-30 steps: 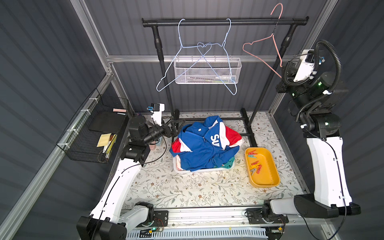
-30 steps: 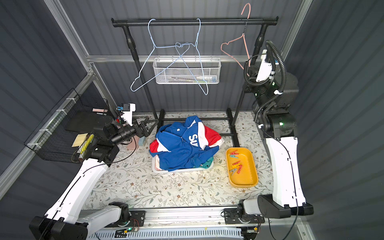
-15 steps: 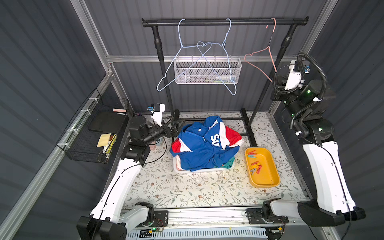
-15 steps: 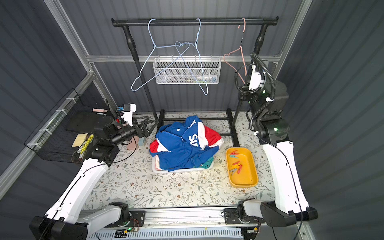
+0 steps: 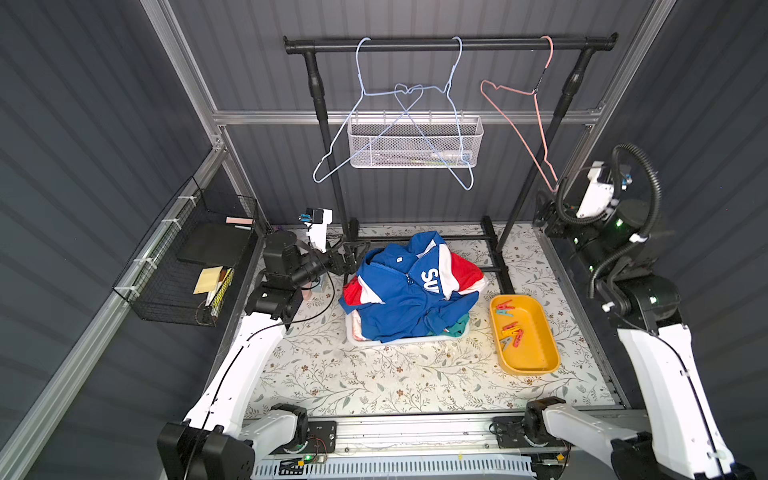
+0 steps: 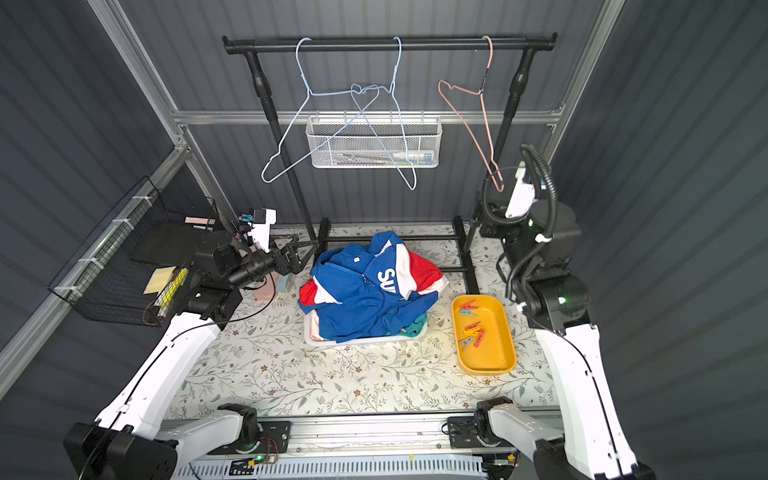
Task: Remove the clothespins securing jackets to the hanger
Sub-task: Adjust the jacket in the basket.
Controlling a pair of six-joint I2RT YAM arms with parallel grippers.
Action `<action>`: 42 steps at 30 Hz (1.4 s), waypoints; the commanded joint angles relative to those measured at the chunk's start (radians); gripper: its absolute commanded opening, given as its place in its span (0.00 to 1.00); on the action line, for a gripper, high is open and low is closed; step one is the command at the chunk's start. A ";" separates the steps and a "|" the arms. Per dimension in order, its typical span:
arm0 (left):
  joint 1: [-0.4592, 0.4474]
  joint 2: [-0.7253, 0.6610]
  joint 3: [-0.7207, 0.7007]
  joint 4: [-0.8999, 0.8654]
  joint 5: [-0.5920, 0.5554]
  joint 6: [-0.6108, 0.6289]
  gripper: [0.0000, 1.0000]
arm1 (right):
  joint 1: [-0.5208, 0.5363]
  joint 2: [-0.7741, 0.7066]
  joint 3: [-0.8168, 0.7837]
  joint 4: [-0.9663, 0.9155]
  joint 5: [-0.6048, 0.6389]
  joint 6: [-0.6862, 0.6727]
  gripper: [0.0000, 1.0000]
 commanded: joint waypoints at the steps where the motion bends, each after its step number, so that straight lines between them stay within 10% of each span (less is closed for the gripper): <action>1: 0.005 0.018 -0.026 -0.031 -0.045 0.038 0.99 | 0.003 -0.080 -0.183 -0.133 -0.017 0.203 0.93; 12: -0.044 0.094 -0.224 0.086 -0.061 -0.061 0.99 | 0.003 -0.095 -0.700 0.018 -0.296 0.505 0.99; 24: -0.201 0.223 -0.325 0.242 -0.106 -0.147 0.97 | 0.005 0.250 -0.650 0.342 -0.595 0.616 0.90; 35: -0.254 0.313 -0.283 0.288 -0.009 -0.099 0.04 | 0.108 0.329 -0.571 0.453 -0.723 0.634 0.11; 42: -0.432 0.242 -0.085 0.049 -0.174 0.034 0.00 | 0.230 0.241 -0.489 0.338 -0.704 0.545 0.02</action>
